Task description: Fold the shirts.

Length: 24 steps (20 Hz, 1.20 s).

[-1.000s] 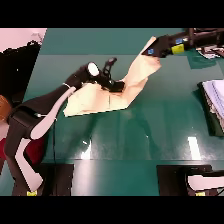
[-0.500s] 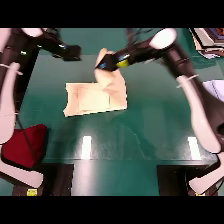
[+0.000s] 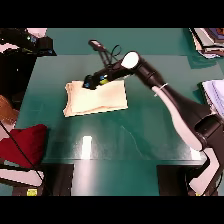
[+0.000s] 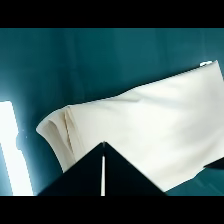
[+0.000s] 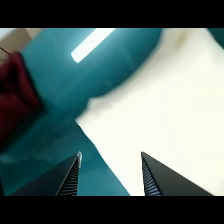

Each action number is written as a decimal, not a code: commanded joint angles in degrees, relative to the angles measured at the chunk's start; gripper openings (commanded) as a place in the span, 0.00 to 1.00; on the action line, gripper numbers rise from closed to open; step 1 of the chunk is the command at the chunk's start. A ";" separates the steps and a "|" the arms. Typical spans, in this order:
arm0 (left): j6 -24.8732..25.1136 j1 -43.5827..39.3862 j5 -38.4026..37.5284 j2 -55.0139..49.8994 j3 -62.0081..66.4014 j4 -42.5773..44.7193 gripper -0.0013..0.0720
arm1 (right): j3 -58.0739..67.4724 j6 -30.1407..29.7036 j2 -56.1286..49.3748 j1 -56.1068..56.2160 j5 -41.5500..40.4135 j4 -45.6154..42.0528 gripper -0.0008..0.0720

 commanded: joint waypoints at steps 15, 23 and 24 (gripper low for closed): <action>1.18 0.35 1.90 0.24 -1.73 -6.19 0.05 | -29.24 5.16 1.68 -21.31 0.52 10.16 0.88; 1.18 0.35 2.01 0.24 -1.70 -8.66 0.05 | -29.14 -0.04 -2.36 -14.53 -7.52 18.21 0.42; 1.18 0.35 2.08 0.24 -1.70 -9.94 0.05 | -28.52 -1.27 -2.36 -14.32 -7.69 17.99 0.22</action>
